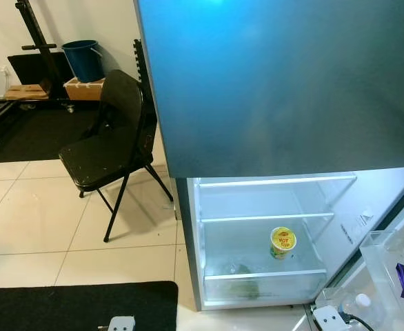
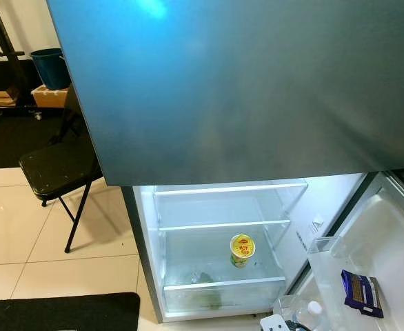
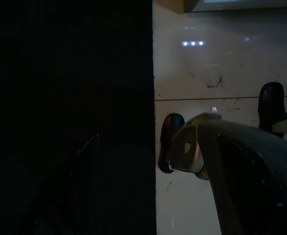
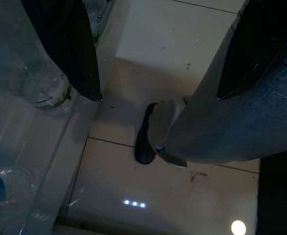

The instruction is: Restocking fridge

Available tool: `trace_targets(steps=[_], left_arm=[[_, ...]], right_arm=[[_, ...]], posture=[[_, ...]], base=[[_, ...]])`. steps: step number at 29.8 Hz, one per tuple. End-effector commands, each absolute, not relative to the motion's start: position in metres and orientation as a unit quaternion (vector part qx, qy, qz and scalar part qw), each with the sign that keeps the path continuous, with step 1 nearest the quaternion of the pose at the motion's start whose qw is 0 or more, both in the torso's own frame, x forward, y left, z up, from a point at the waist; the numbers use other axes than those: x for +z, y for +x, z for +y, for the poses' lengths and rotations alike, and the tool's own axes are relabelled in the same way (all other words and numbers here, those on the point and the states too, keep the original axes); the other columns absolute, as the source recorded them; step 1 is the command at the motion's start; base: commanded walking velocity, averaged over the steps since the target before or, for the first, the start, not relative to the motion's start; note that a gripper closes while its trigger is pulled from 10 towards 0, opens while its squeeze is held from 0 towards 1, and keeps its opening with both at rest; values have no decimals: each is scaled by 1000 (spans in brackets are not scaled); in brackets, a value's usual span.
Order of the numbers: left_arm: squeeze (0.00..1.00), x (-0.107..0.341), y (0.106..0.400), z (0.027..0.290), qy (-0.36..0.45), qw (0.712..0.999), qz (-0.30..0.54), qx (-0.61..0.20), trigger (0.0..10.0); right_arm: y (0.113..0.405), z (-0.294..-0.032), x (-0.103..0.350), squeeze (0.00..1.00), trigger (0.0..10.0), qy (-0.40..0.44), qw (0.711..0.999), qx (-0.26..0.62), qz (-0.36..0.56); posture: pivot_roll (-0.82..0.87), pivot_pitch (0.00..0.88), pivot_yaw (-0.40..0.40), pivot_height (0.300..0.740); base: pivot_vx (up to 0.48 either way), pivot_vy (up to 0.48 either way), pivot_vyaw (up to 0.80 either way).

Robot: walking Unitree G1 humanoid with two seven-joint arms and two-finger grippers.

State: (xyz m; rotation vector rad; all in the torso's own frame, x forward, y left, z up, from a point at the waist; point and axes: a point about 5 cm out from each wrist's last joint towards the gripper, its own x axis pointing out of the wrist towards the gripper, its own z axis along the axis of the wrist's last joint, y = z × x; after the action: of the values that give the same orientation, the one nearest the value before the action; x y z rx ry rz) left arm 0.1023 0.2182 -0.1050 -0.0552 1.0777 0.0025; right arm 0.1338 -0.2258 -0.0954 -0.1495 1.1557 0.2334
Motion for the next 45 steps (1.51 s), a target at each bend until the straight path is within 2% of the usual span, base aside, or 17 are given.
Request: trace_targets(steps=[1, 12, 45], left_arm=[[0, -107, 100, 215, -27, 853, 521, -2, 10000], [0, -108, 97, 214, -29, 850, 526, -3, 10000], [0, -108, 95, 214, -28, 848, 529, -4, 10000]], right_arm=[[133, -224, -96, 0, 10000, -67, 831, 106, 542], [130, -222, -98, 0, 10000, -67, 829, 110, 545], [125, -221, -99, 0, 10000, -74, 823, 113, 552]], posture=[[-45, 0, -28, 740], [-45, 0, -25, 740], [-44, 0, -25, 740]], base=[[0, 0, 0], [0, 0, 0], [-264, 0, 0]])
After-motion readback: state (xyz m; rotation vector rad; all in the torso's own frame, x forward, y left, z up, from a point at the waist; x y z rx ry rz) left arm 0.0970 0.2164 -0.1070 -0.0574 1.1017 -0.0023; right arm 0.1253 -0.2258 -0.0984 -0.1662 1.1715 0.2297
